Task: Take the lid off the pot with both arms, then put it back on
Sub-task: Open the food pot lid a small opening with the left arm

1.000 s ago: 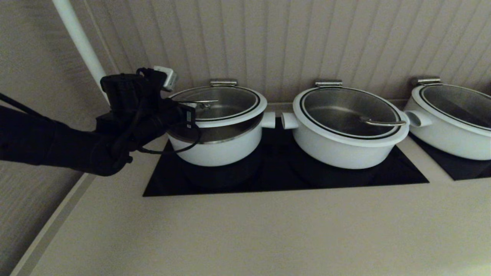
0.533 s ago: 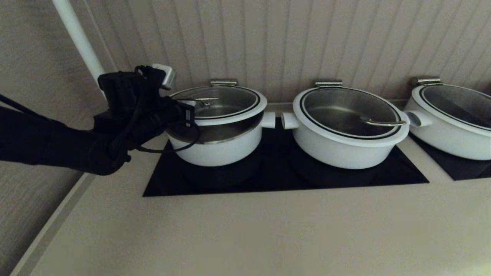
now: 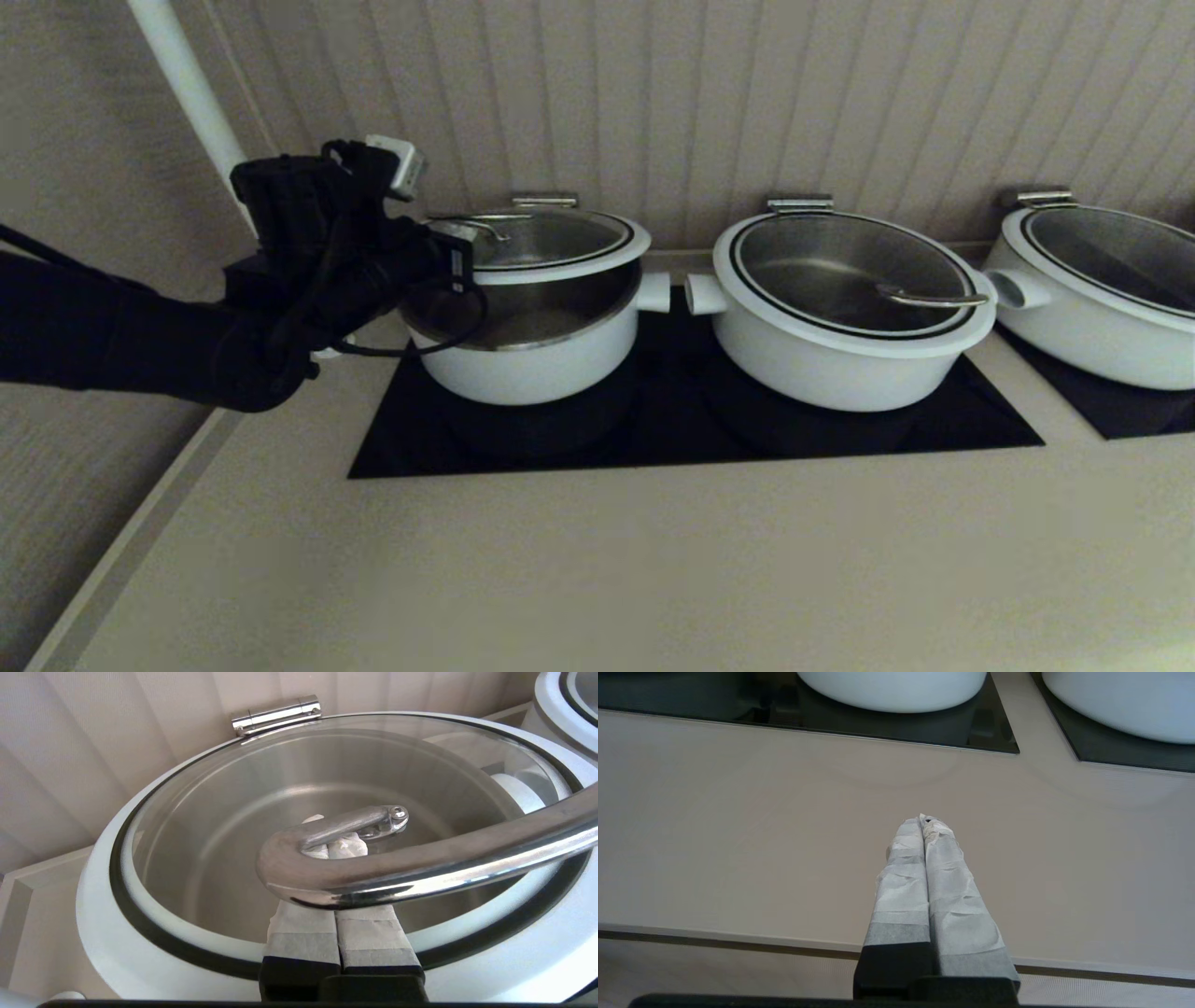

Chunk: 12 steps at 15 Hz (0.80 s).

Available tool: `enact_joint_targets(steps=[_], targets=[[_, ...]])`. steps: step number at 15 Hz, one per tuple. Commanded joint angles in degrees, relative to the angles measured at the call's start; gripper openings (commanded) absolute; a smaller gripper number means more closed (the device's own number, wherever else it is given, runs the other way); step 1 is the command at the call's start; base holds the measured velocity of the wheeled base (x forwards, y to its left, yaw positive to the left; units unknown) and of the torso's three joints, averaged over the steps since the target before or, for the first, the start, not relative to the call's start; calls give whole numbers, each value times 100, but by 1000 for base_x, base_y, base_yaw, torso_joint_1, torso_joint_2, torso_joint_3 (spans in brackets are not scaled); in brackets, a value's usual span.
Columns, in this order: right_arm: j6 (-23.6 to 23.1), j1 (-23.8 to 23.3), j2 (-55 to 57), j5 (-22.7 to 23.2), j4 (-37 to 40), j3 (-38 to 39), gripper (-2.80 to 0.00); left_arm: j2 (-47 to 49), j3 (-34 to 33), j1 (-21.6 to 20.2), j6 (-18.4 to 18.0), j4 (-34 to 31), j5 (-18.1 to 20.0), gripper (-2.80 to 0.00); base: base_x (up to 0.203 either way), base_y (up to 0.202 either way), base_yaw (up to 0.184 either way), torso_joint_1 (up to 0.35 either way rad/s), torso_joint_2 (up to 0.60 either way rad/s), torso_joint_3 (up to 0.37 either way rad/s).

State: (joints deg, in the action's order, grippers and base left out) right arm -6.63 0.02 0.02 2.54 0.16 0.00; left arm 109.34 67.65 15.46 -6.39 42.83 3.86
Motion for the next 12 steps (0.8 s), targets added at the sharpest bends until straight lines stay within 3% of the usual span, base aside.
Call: enact_joint_targets(steps=[1,6,10,12], targets=[[-5,6,3,10,2,0,-280,26,29,1,-3,33,1,-280,0,0,0,0,0,0],[-31,6,-2,19,-7,0,-280,17,29,1,-3,33,1,-280,0,0,0,0,0,0],[-319,6,-2,131,2,-52,-280,35,29,1,-3,33,1,-280,0,0,0,0,0,0],[-334,6,113,389,40,-320,-280,35,29,1,-3,33,1,-280,0,0,0,0,0,0]])
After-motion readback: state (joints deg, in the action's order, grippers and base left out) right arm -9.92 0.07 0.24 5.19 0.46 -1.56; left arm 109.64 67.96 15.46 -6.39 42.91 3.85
